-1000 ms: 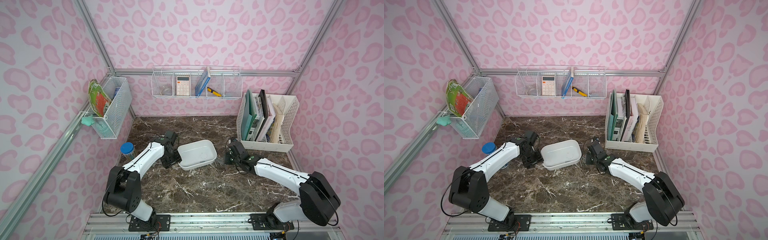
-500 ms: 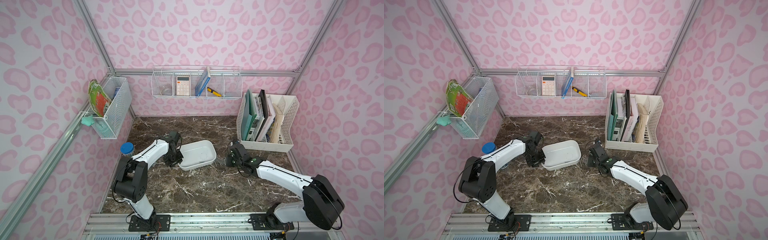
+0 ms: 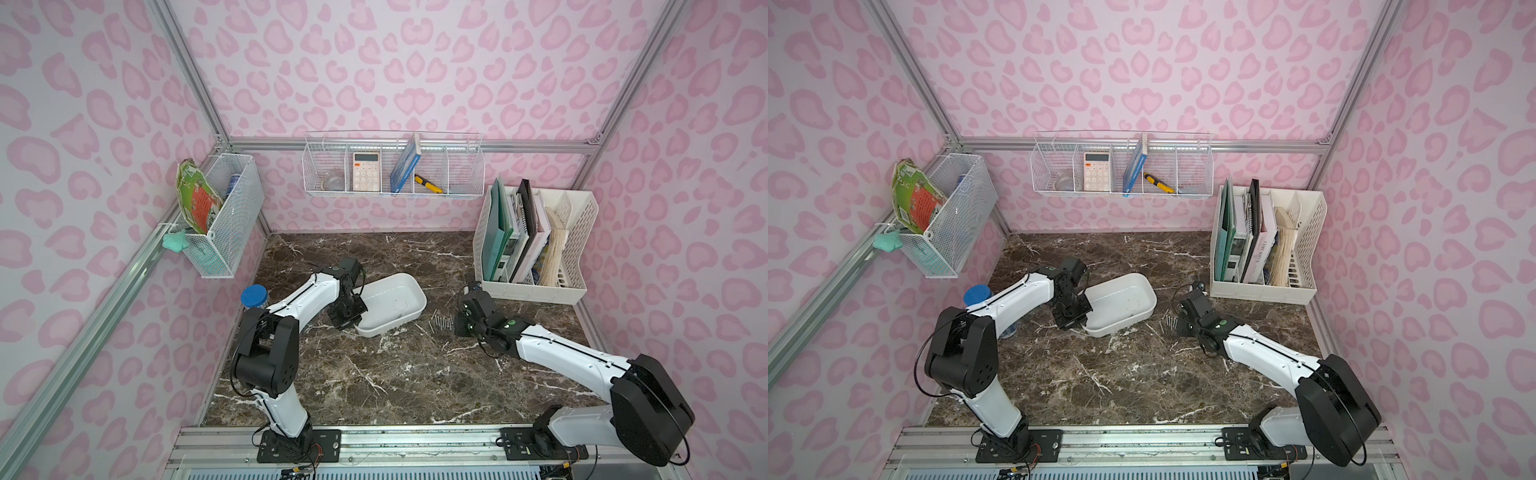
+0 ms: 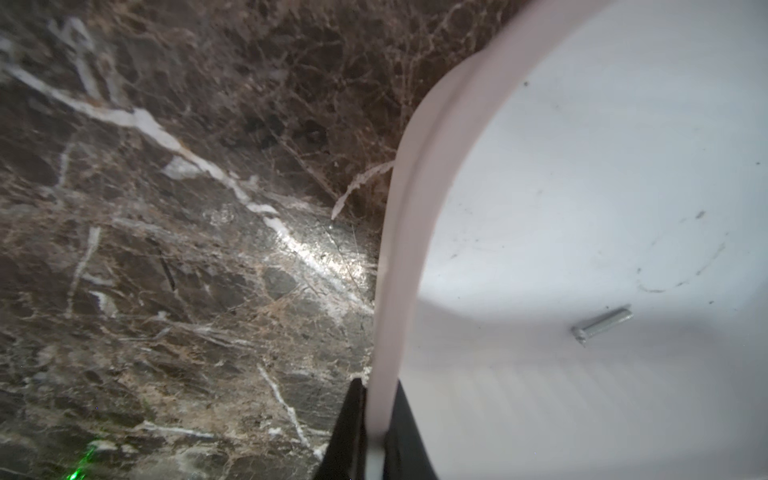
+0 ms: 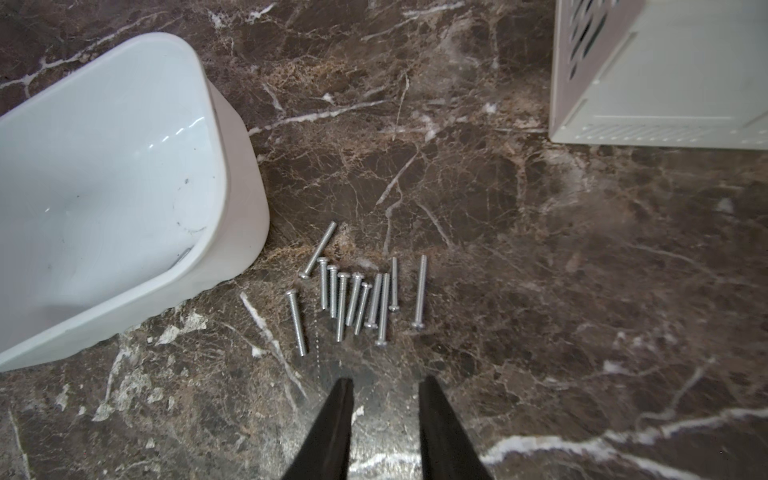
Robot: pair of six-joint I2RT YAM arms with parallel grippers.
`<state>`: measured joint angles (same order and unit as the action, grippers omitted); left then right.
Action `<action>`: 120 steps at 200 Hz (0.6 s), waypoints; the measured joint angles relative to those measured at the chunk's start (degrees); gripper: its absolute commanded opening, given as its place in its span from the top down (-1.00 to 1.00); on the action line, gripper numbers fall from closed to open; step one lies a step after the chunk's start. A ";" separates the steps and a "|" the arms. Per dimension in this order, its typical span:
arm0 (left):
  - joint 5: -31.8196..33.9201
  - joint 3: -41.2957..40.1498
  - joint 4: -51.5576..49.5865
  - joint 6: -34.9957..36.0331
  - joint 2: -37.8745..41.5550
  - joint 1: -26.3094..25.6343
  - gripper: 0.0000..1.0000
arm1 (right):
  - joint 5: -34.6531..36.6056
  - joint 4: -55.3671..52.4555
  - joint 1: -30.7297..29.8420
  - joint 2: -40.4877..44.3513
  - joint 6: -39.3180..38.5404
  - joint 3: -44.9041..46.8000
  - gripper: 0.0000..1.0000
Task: Take out the screws from the storage box
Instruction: Pick up the storage box at the center of the board.
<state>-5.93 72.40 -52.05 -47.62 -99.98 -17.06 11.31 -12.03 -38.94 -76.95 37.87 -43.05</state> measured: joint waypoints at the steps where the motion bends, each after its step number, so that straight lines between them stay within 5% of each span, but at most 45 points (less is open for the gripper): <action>1: 0.04 0.09 -0.15 0.00 0.02 0.00 1.00 | 0.00 0.00 0.00 0.00 0.00 0.00 0.38; 120: -0.94 12.35 -32.22 2.58 7.74 0.33 1.00 | -2.82 -0.09 1.09 -1.84 0.02 -1.20 0.38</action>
<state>-6.87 84.75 -84.27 -45.04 -92.25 -16.73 8.49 -12.12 -37.85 -78.78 37.89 -44.25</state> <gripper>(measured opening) 0.106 0.309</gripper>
